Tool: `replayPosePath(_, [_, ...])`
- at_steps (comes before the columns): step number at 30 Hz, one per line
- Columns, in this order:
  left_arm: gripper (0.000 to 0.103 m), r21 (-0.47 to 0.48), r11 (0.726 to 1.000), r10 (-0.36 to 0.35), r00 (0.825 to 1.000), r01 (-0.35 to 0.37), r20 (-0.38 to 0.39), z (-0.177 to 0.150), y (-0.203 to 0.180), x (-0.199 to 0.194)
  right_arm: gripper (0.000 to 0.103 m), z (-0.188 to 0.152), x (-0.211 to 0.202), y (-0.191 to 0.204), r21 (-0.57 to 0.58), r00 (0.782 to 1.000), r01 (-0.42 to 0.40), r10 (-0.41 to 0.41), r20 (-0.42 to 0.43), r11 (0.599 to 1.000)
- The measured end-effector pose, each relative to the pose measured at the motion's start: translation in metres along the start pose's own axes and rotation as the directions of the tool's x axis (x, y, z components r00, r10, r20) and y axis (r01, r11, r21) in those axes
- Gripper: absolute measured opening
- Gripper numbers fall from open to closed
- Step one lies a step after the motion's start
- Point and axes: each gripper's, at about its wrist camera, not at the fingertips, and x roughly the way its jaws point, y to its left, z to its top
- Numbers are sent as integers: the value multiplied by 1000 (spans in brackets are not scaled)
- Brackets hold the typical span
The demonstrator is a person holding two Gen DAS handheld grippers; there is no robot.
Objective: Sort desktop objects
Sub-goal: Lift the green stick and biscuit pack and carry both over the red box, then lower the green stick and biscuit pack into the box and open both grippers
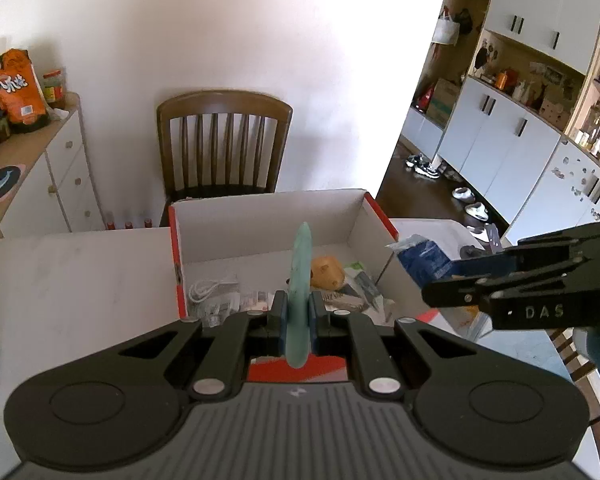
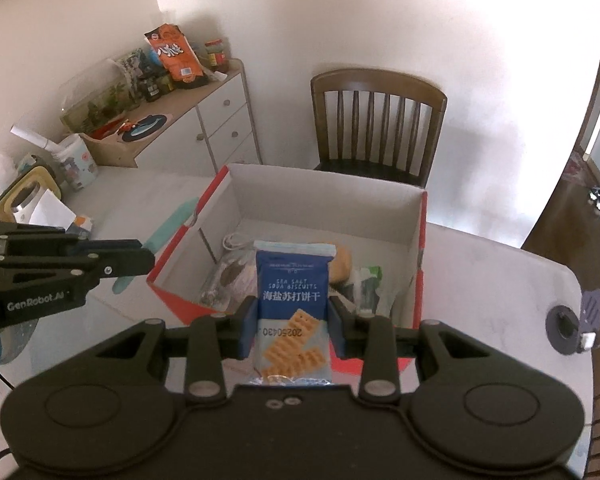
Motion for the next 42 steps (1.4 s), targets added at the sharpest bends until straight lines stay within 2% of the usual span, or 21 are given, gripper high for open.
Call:
replayPosePath(6, [10, -17, 1000, 6, 1000, -6, 1, 14, 8, 22, 36, 13, 22, -5, -1, 1000, 11, -11, -3, 1000])
replayPosePath(12, [10, 8, 1000, 3, 1000, -3, -19, 26, 14, 47, 36, 21, 46, -5, -12, 1000, 15, -16, -12, 1000])
replayPosePath(26, [10, 45, 999, 7, 994, -2, -111, 28, 35, 111, 36, 20, 96, -7, -17, 998, 9, -11, -62, 1000])
replayPosePath(33, [10, 36, 999, 37, 985, -31, -171, 26, 43, 144, 36, 19, 115, -3, -43, 996, -26, 22, -89, 999])
replayPosePath(39, [10, 49, 998, 37, 978, -28, -207, 26, 44, 164, 35, 15, 128, 1, -47, 993, -28, 22, -113, 998])
replayPosePath(42, [10, 57, 998, 39, 969, -26, -244, 24, 43, 175, 35, 13, 132, 3, -52, 992, -32, 25, -121, 998])
